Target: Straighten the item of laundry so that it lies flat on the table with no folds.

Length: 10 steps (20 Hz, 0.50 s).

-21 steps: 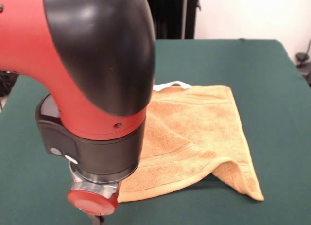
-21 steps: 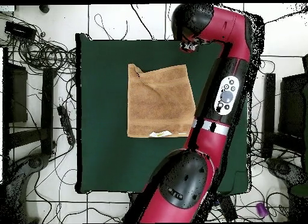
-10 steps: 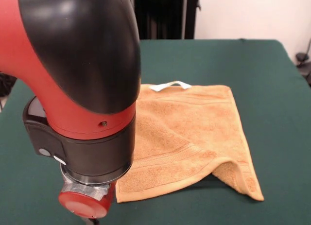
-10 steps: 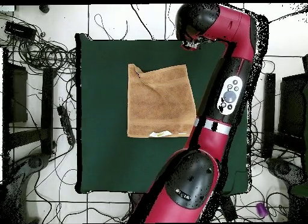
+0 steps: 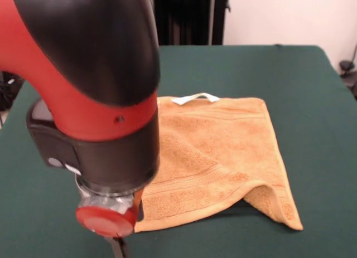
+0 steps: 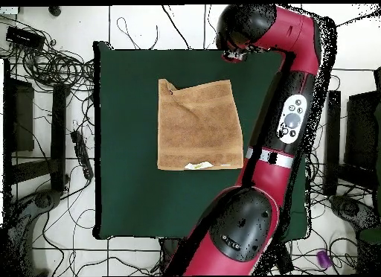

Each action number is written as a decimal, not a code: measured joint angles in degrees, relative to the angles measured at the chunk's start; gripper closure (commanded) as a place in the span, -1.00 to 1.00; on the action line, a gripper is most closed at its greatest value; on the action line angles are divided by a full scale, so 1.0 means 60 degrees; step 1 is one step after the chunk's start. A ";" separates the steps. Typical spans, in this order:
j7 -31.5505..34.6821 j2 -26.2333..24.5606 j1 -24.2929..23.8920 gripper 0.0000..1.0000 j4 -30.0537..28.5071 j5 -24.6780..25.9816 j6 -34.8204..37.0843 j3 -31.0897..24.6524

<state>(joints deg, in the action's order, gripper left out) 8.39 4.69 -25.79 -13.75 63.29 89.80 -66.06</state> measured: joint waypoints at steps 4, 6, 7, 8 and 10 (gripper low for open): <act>0.0000 0.0328 -0.0166 -1.00 -0.0448 -0.0510 0.0000 0.0434; 0.0000 0.0592 -0.0286 -1.00 -0.0729 -0.0818 0.0000 0.0721; 0.0000 0.0723 -0.0347 -1.00 -0.0869 -0.0971 0.0000 0.0864; 0.0000 0.0855 -0.0407 -1.00 -0.1010 -0.1125 0.0000 0.1007; 0.0000 0.1069 -0.0461 -1.00 -0.1145 -0.1351 -0.0009 0.1252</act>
<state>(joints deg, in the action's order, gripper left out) 8.39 11.10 -28.55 -20.62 55.19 89.75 -58.55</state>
